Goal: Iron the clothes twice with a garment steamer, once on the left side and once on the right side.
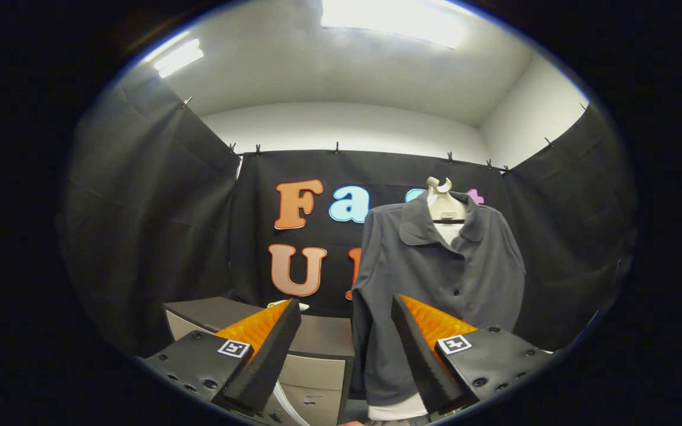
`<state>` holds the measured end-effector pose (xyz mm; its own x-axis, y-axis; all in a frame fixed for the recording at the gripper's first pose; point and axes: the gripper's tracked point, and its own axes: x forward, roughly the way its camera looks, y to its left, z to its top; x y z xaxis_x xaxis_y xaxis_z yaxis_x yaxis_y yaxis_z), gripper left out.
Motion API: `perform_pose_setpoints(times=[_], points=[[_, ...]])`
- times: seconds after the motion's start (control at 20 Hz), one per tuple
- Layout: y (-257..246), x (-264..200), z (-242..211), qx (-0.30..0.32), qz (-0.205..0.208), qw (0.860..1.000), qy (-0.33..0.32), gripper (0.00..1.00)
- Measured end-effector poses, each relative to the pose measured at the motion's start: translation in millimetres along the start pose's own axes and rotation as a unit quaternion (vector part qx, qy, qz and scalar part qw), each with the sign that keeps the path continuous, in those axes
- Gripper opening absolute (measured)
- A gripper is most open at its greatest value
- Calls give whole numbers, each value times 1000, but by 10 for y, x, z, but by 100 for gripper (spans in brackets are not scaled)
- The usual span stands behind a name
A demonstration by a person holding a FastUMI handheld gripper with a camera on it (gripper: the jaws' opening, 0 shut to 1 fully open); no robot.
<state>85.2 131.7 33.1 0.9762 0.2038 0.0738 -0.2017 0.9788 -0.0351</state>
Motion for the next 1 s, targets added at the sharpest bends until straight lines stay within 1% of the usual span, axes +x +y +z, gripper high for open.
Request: perform_pose_setpoints(times=[0.15, 0.3, 0.5, 0.65, 0.7, 0.85, 0.9, 1.0], points=[[331, 387, 32, 18, 40, 999, 4, 99], [585, 881, 39, 3, 64, 998, 15, 99], [1066, 1630, 8, -7, 105, 994, 39, 98], [1462, 2210, -176, -6, 137, 987, 85, 98], [1568, 2405, -268, -15, 145, 984, 105, 98], [1836, 2977, -580, -51, 152, 974, 163, 98], [1903, 3171, -708, -68, 152, 969, 180, 98], [2080, 3434, -1054, -76, 163, 955, 237, 98]])
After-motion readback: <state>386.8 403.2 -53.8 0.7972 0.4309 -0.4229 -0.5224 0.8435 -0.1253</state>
